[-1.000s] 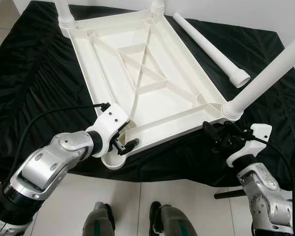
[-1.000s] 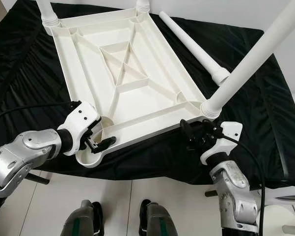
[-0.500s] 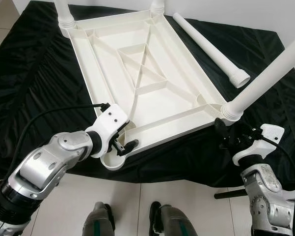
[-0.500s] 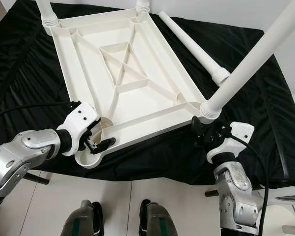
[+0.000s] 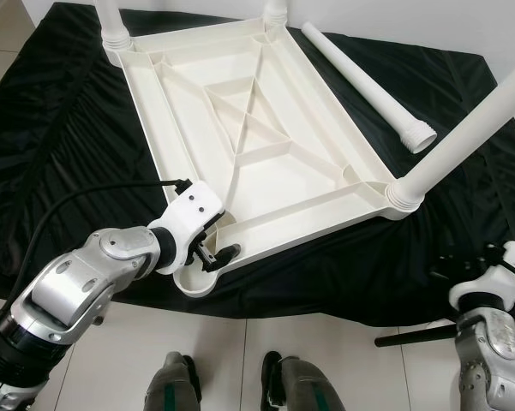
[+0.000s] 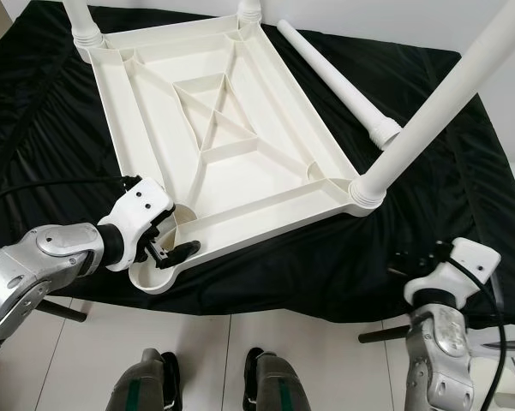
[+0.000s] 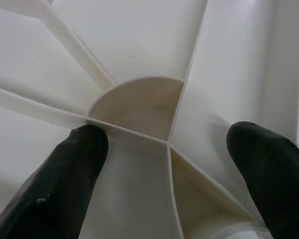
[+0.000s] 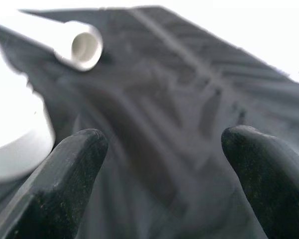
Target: Building children table
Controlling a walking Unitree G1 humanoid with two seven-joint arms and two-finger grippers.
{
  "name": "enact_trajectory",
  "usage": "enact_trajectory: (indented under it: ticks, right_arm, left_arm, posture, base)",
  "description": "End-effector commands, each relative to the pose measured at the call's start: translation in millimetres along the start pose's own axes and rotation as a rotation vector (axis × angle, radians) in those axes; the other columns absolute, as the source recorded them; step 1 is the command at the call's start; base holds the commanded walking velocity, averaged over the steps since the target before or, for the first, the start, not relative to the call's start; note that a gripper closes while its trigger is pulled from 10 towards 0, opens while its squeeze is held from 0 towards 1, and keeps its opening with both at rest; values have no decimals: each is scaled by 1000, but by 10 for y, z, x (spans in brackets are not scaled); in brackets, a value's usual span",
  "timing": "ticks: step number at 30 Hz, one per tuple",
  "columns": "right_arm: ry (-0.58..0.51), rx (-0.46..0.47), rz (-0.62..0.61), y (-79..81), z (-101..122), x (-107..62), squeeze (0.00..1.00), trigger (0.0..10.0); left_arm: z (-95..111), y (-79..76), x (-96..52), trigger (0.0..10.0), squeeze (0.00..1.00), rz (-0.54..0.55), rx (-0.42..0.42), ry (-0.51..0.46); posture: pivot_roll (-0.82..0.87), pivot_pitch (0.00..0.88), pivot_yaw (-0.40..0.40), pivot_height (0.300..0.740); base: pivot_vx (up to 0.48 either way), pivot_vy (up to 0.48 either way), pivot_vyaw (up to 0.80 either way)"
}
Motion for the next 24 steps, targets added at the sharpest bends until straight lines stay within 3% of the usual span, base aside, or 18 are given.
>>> enact_trajectory:
  ticks: [1,9,10,12,17,24]
  right_arm:
    - [-10,-14,-52,-41,-1,11,0,10000]
    - [-33,8,-97,75,49,101,0,10000]
    - [-37,21,-99,176,56,144,0,10000]
    - [-37,21,-99,176,56,144,0,10000]
    - [-47,73,-107,418,95,236,0,10000]
    - [-49,105,-93,589,115,303,0,10000]
  left_arm:
    - [-218,-154,48,10000,0,-192,-42,136]
    - [-202,-153,51,10000,0,-190,-41,131]
    - [-196,-160,52,10000,0,-191,-41,129]
    - [-196,-160,52,10000,0,-191,-41,129]
    - [-195,-175,39,10000,0,-193,-44,126]
    - [-199,-190,13,10000,0,-194,-46,130]
  posture:
    - [-10,195,-37,740]
    - [-8,197,-37,740]
    - [-4,199,-38,740]
    - [-4,199,-38,740]
    - [8,202,-41,740]
    - [17,204,-42,740]
  base:
    - [0,0,0]
    - [0,0,0]
    - [0,0,0]
    - [0,0,0]
    - [0,0,0]
    - [0,0,0]
Point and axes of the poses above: a point about 5 cm out from each wrist's last joint towards the gripper, its own x axis pointing out of the wrist towards the gripper, its own z axis along the axis of the wrist's last joint, y = z × x, the point moved 1 cm from there along x, pointing out of the wrist towards the gripper, and after that the axes turned 14 degrees about -x, right-handed, at the moved point
